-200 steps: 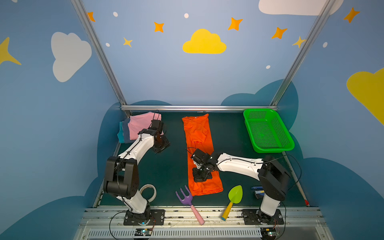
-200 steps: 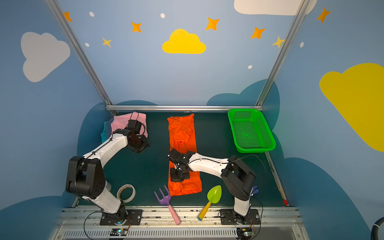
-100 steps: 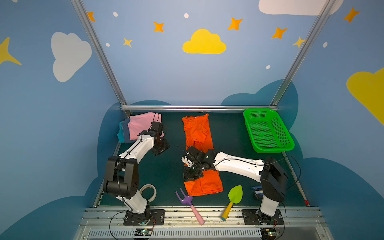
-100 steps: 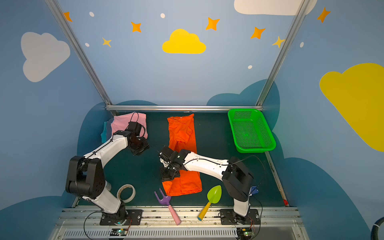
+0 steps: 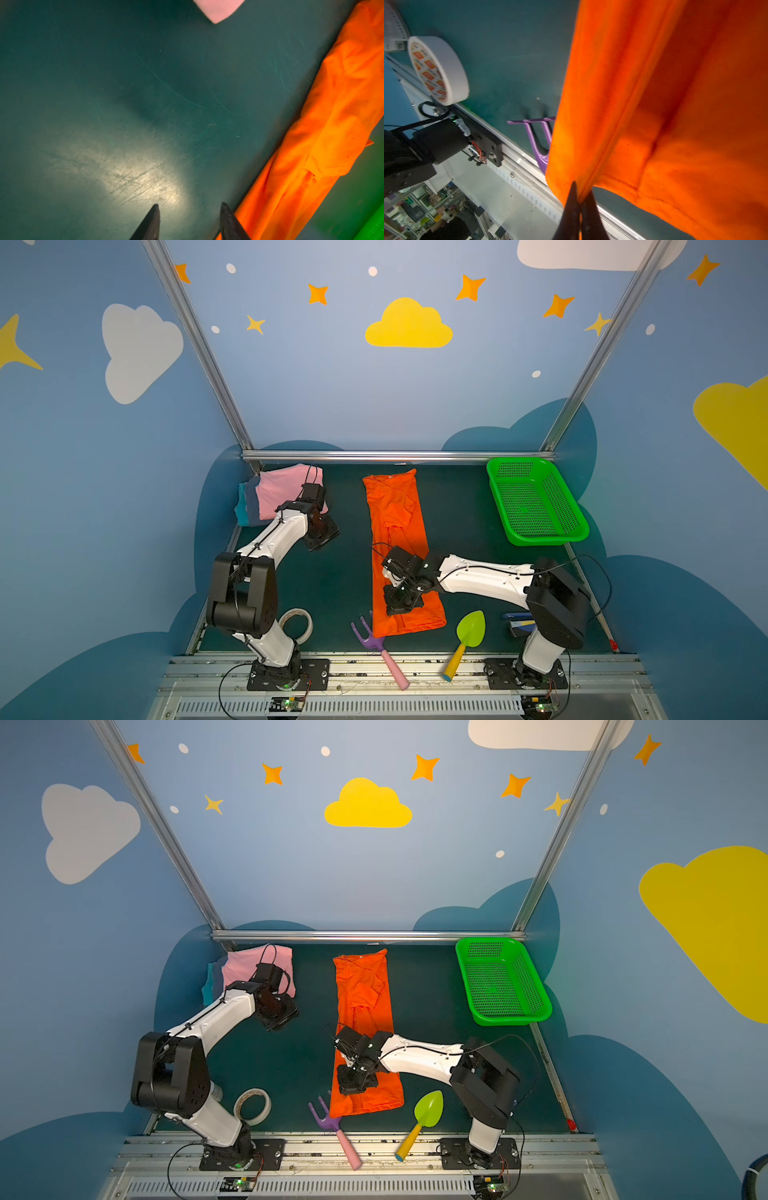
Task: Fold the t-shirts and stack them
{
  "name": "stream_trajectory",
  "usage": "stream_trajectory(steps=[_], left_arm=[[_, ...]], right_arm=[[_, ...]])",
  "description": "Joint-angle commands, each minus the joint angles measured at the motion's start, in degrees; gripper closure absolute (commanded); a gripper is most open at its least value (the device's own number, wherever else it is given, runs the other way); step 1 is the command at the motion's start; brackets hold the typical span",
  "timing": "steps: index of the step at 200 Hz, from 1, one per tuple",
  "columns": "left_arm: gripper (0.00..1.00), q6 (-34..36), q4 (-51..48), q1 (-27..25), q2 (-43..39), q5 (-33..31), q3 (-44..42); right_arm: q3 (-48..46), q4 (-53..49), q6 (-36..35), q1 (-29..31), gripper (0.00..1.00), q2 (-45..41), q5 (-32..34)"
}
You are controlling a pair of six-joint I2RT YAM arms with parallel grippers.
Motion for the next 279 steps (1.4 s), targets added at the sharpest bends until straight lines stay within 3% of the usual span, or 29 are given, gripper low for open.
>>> stream_trajectory(steps=[1,51,80,112,132,150,165,203,245,279], left_arm=[[0.51,0.04,0.07,0.26,0.33,0.1,-0.39],[0.5,-0.17,-0.23,0.12,1.12,0.36,-0.25],[0.44,0.09,-0.2,-1.82,1.7,-0.11,0.98],[0.37,1.16,-2.03,-6.3,8.0,-2.19,9.2],[0.47,1.07,-1.87,-7.72,12.88,-1.71,13.8],[0.54,0.83,-2.04,-8.18,16.35,-1.24,17.36],[0.55,0.81,-2.26,-8.18,18.42,-1.28,19.97],[0.45,1.67,-3.31,-7.74,24.82,-0.98,29.12],[0.42,3.23,-5.3,-6.51,33.29,0.2,40.93],[0.41,4.15,-6.06,-5.89,40.1,1.72,49.11]], right_arm=[[-3.27,1.62,2.02,-0.4,0.97,-2.82,0.81],[-2.46,0.51,0.49,-0.34,0.82,0.6,0.07],[-1.62,-2.33,-1.61,-1.38,0.79,-1.51,1.68],[0.92,-7.78,-6.37,-9.1,0.74,-7.48,4.15],[3.96,-7.92,-9.29,-14.57,0.76,-7.49,3.96],[8.88,-7.89,-11.8,-18.16,0.81,-3.64,3.43],[13.99,-8.03,-13.54,-20.32,0.85,1.52,2.01],[26.87,-6.87,-14.15,-23.38,0.87,15.39,-0.24],[37.49,-4.57,-12.38,-25.52,0.79,28.02,-4.43],[41.26,-1.0,-10.15,-26.9,0.74,33.42,-8.29]])
